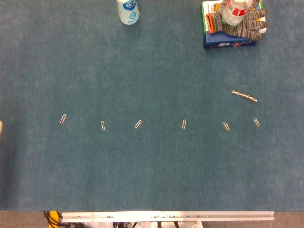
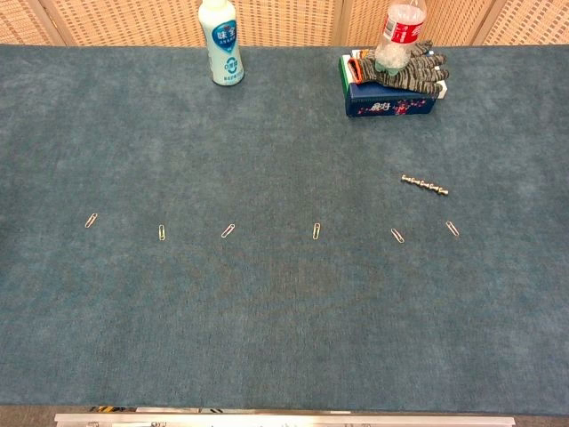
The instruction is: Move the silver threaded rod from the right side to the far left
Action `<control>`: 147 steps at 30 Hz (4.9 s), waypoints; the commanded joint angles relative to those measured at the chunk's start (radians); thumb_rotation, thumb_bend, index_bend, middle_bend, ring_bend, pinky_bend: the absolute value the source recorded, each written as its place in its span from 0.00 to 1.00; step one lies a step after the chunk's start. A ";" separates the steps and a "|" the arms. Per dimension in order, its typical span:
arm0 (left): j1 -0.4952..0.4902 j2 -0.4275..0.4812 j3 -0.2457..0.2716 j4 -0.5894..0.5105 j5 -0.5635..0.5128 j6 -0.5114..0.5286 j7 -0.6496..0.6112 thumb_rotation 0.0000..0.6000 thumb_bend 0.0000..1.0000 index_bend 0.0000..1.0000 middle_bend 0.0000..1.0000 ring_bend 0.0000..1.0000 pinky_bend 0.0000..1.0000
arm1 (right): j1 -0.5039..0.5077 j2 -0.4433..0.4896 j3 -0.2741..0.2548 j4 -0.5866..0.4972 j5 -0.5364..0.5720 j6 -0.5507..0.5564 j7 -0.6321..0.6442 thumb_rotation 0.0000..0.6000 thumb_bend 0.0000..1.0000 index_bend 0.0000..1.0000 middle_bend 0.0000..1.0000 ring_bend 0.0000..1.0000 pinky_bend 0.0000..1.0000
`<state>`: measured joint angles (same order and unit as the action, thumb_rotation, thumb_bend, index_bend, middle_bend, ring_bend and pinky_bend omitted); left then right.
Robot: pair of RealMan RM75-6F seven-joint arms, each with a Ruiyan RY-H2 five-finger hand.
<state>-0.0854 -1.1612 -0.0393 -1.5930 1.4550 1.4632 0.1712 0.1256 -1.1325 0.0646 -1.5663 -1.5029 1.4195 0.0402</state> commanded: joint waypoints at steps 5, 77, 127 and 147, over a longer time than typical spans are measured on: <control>0.006 0.003 0.003 -0.007 -0.004 0.006 0.004 1.00 0.45 0.49 0.43 0.26 0.24 | 0.005 0.001 -0.007 -0.008 -0.008 -0.011 0.013 1.00 0.69 0.45 0.33 0.13 0.23; 0.024 0.111 0.031 -0.098 0.044 0.009 -0.126 1.00 0.45 0.49 0.43 0.27 0.25 | 0.179 -0.480 0.129 -0.011 0.540 -0.119 -0.785 1.00 0.27 0.36 0.05 0.00 0.05; 0.030 0.133 0.039 -0.112 0.056 0.012 -0.155 1.00 0.45 0.49 0.43 0.27 0.27 | 0.281 -0.639 0.094 0.133 0.581 -0.079 -0.875 1.00 0.19 0.17 0.05 0.00 0.04; 0.031 0.135 0.039 -0.112 0.049 0.006 -0.154 1.00 0.45 0.49 0.43 0.27 0.28 | 0.314 -0.658 0.124 0.168 0.601 -0.104 -0.899 1.00 0.18 0.17 0.05 0.00 0.04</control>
<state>-0.0546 -1.0264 -0.0006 -1.7046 1.5044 1.4696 0.0174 0.4387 -1.7897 0.1870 -1.4001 -0.9037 1.3174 -0.8577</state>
